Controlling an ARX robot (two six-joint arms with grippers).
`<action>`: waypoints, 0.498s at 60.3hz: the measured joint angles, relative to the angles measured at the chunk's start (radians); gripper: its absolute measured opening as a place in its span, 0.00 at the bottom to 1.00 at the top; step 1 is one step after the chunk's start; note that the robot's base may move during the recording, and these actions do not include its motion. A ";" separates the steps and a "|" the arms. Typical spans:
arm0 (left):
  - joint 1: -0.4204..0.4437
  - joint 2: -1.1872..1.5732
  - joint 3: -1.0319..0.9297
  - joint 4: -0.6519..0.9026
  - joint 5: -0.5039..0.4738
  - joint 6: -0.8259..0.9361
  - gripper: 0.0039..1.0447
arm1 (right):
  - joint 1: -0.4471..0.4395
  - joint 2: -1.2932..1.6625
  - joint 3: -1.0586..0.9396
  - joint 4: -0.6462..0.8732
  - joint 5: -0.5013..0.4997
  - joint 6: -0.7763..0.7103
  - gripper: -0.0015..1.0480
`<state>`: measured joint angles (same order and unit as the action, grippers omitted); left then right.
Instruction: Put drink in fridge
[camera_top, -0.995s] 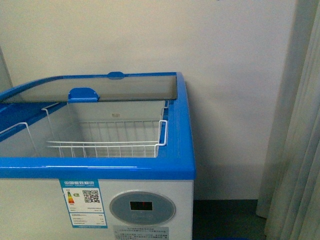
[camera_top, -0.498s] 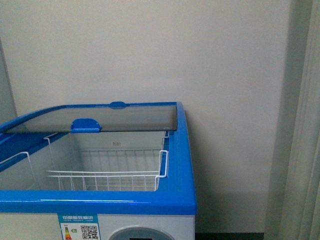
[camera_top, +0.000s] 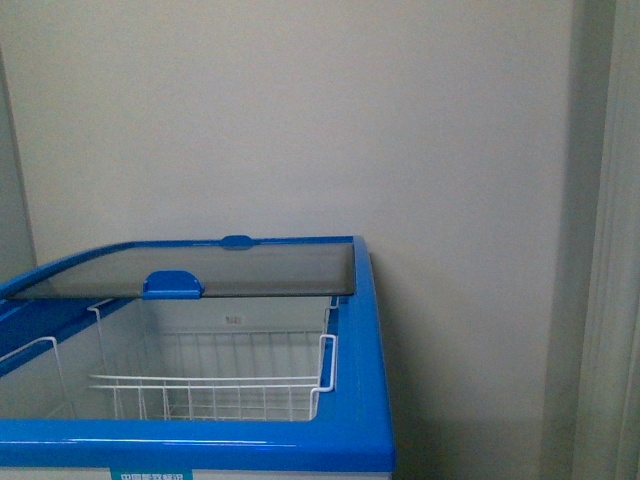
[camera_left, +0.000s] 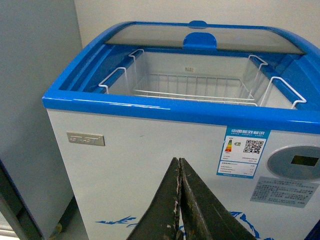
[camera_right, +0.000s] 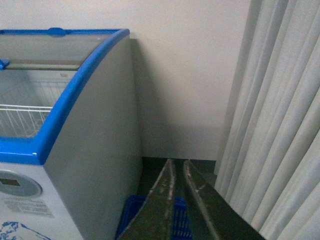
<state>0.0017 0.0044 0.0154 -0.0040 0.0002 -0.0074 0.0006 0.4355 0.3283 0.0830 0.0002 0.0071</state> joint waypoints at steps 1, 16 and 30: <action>0.000 0.000 0.000 0.000 0.000 0.000 0.02 | 0.000 -0.009 -0.013 0.005 0.000 0.000 0.06; 0.000 0.000 0.000 0.000 0.000 0.000 0.02 | 0.000 -0.107 -0.130 0.043 -0.001 -0.004 0.03; 0.000 0.000 0.000 0.000 0.000 0.000 0.02 | 0.000 -0.170 -0.201 0.047 -0.001 -0.004 0.03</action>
<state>0.0017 0.0044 0.0154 -0.0040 -0.0002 -0.0074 0.0006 0.2653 0.1268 0.1299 -0.0006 0.0032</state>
